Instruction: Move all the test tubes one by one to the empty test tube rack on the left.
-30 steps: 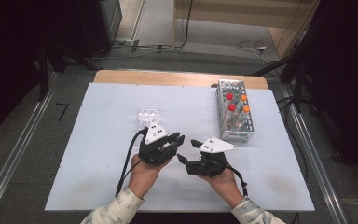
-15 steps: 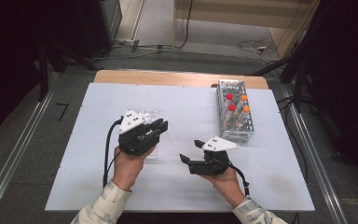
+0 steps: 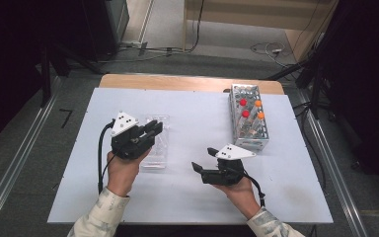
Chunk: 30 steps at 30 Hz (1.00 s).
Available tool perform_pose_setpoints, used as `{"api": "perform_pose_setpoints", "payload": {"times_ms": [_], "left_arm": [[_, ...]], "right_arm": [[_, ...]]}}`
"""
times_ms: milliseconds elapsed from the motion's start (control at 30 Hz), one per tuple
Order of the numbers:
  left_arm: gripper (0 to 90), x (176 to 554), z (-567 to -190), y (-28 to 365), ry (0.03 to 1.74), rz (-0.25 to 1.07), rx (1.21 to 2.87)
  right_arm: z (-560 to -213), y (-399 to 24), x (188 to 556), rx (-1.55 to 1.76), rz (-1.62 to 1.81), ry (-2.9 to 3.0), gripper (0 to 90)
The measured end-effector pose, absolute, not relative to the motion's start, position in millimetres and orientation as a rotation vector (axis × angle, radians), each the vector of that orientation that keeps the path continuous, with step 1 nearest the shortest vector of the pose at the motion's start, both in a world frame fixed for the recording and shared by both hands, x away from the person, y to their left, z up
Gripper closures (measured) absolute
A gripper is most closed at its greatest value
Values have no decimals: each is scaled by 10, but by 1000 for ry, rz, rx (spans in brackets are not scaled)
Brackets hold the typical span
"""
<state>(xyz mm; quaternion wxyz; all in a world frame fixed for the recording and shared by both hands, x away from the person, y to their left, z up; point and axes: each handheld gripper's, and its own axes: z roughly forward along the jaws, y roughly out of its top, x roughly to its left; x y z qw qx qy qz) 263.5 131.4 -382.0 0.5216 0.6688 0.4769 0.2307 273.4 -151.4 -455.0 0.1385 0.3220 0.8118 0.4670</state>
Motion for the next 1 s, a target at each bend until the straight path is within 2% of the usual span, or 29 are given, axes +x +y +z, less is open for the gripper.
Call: {"api": "perform_pose_setpoints", "payload": {"times_ms": [700, 1000], "left_arm": [[766, 2675, -4014, 1222, 1154, 675, 1718], [765, 2701, -4190, 1145, 1170, 673, 1779]], "right_arm": [[-4548, -1541, 2731, 936, 1339, 2337, 242], [-4542, -1559, 2729, 943, 1345, 2328, 244]]}}
